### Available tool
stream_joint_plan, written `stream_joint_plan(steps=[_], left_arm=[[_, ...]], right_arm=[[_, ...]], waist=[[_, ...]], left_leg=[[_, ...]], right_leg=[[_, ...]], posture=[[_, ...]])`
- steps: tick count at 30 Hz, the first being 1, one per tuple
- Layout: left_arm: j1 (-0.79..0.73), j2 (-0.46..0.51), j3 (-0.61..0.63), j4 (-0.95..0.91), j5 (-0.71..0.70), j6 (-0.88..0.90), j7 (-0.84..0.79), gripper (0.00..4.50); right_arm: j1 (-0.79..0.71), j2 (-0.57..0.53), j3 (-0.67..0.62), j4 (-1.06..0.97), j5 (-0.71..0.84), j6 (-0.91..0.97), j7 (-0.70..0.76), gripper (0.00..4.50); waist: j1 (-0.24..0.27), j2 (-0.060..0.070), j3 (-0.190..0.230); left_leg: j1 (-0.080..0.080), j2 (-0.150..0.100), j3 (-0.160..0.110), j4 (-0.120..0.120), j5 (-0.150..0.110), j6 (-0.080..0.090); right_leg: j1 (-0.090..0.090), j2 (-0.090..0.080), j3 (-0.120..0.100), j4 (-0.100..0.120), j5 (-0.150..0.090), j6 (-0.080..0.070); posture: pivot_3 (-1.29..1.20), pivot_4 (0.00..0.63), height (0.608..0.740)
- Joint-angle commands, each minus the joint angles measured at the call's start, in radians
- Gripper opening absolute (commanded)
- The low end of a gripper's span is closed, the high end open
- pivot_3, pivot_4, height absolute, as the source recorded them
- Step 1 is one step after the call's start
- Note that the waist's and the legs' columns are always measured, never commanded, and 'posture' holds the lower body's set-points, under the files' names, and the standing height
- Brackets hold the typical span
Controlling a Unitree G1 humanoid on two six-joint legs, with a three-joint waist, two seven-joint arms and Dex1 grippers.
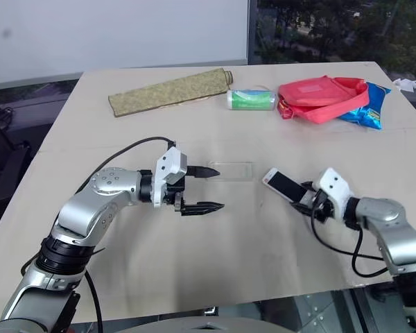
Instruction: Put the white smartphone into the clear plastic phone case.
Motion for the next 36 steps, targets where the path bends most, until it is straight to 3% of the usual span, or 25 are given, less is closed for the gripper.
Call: stream_joint_plan(steps=[1, 8, 13, 16, 21, 25, 36], left_arm=[[-0.017, 0.008, 0.026, -0.018, -0.003, -0.016, 0.008, 4.50], [-0.037, 0.016, 0.069, -0.001, -0.008, -0.002, 0.040, 4.50], [-0.087, 0.039, 0.086, 0.103, 0.022, -0.017, 0.043, 4.50], [-0.119, 0.031, 0.102, 0.150, 0.009, -0.024, 0.033, 3.70], [-0.150, 0.009, 0.083, 0.199, 0.029, -0.057, 0.027, 1.34], [-0.188, -0.040, 0.052, 0.247, 0.044, -0.072, 0.022, 0.13], [-0.273, -0.167, -0.052, 0.481, 0.154, -0.185, -0.013, 0.05]], right_arm=[[-0.096, -0.045, -0.041, 0.000, 0.057, -0.010, 0.106, 2.76], [-0.405, -0.049, 0.096, 0.149, -0.028, -0.122, 0.298, 2.76], [-0.623, 0.049, 0.250, 0.389, -0.167, -0.295, 0.397, 2.76], [-0.728, 0.140, 0.312, 0.540, -0.228, -0.369, 0.421, 2.76], [-0.830, 0.239, 0.360, 0.708, -0.300, -0.450, 0.429, 2.76], [-0.886, 0.286, 0.370, 0.805, -0.345, -0.470, 0.413, 2.76], [-0.871, 0.278, 0.361, 0.788, -0.371, -0.465, 0.459, 2.76]], waist=[[0.000, 0.001, 0.000], [-0.015, 0.003, 0.003], [-0.017, 0.003, 0.003], [-0.017, 0.003, 0.004], [-0.014, 0.003, 0.004], [-0.014, 0.004, 0.004], [-0.017, 0.004, 0.004]], left_leg=[[-0.001, 0.000, -0.001, -0.001, 0.000, 0.000], [-0.002, 0.001, -0.001, -0.002, -0.001, 0.001], [-0.001, 0.001, 0.000, -0.002, -0.001, 0.001], [-0.002, 0.001, 0.000, -0.002, -0.001, 0.001], [-0.006, 0.000, -0.001, -0.002, 0.000, 0.000], [-0.016, -0.002, -0.002, -0.002, 0.002, -0.005], [-0.016, -0.002, -0.002, -0.001, 0.002, -0.004]], right_leg=[[-0.001, 0.000, 0.000, 0.000, 0.001, -0.001], [-0.003, 0.002, 0.000, 0.000, 0.002, -0.003], [-0.002, 0.002, 0.000, 0.000, 0.001, -0.002], [-0.003, 0.002, 0.000, 0.000, 0.003, -0.004], [-0.007, 0.001, 0.000, 0.002, 0.005, -0.001], [-0.016, -0.002, -0.002, 0.002, 0.006, -0.001], [-0.016, -0.002, -0.002, 0.003, 0.006, -0.001]], posture=[[0.00, 0.150, 0.740], [0.00, 0.150, 0.740], [0.00, 0.150, 0.740], [0.00, 0.150, 0.740], [0.00, 0.150, 0.740], [0.00, 0.150, 0.740], [0.00, 0.150, 0.740]])
